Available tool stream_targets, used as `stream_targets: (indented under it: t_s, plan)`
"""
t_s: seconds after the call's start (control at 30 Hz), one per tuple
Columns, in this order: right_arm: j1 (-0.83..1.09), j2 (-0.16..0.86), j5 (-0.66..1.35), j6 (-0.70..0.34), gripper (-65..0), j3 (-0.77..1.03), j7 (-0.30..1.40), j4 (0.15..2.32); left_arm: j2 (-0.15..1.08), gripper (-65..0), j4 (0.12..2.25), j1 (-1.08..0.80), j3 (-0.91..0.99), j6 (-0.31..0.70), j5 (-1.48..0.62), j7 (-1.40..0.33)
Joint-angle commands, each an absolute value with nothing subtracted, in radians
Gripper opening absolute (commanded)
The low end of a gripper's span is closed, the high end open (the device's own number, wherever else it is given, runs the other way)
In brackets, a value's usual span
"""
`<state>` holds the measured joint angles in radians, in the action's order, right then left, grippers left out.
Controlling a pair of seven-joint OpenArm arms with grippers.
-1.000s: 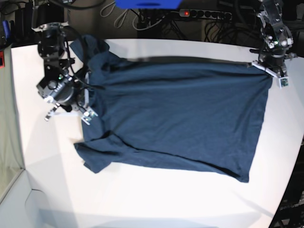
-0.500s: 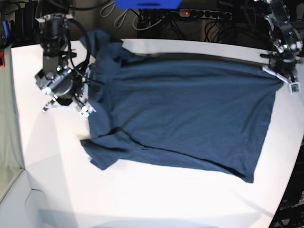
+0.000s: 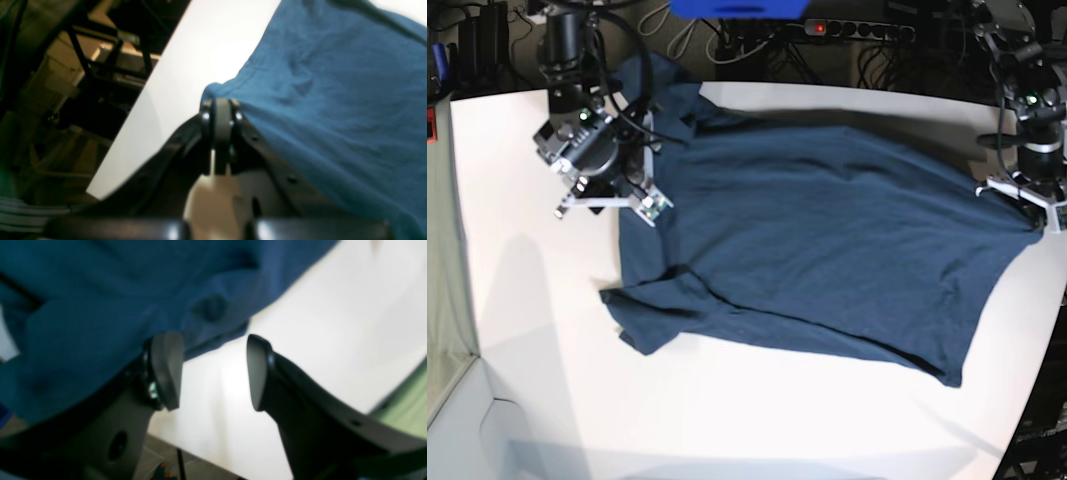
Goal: Layout the t-shirt on the table in an organized manner, then fold the t-shirt properly
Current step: 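Move the right gripper to the shirt's side and grasp the fabric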
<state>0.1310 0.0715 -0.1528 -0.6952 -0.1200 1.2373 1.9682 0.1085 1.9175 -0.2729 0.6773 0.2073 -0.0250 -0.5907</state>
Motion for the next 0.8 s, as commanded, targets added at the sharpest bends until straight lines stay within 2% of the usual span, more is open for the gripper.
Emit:
stream_targets:
  t_s: [0.0, 0.1, 0.2, 0.3, 0.5, 0.63, 0.77]
  plan:
    - [0.122, 0.073, -0.154, -0.698, -33.5, -0.119, 1.228, 1.985, 0.127, -64.4, 1.931, -0.271, 0.690, 0.199, -0.021, -0.568]
    - [0.101, 0.076, -0.154, -0.698, -33.5, -0.120, 1.228, 1.983, 0.127, -57.9, 1.914, -0.283, 0.731, 0.199, -0.028, -0.599]
    - [0.074, 0.079, -0.154, -0.698, -33.5, -0.119, 1.228, 1.983, 0.127, -44.2, 1.897, -0.286, 0.733, 0.211, -0.028, -0.636]
    - [0.021, 0.079, -0.154, -0.698, -33.4, -0.114, 1.230, 1.983, 0.119, -33.1, 1.890, -0.289, 0.737, 0.305, -0.025, -0.647]
    - [-0.122, 0.074, -0.154, -0.698, -33.3, -0.120, 1.227, 1.933, 0.084, -31.5, 1.923, -0.286, 0.734, 0.348, -0.028, -0.648]
    - [-0.274, 0.048, -0.154, -0.698, -33.3, -0.119, 1.214, 1.736, 0.015, -31.6, 1.945, -0.239, 0.679, 0.348, -0.018, -0.648]
    - [-0.355, 0.038, -0.154, -0.698, -33.3, -0.119, 1.122, 1.549, -0.005, -31.7, 1.868, -0.208, 0.608, 0.337, 0.027, -0.648]
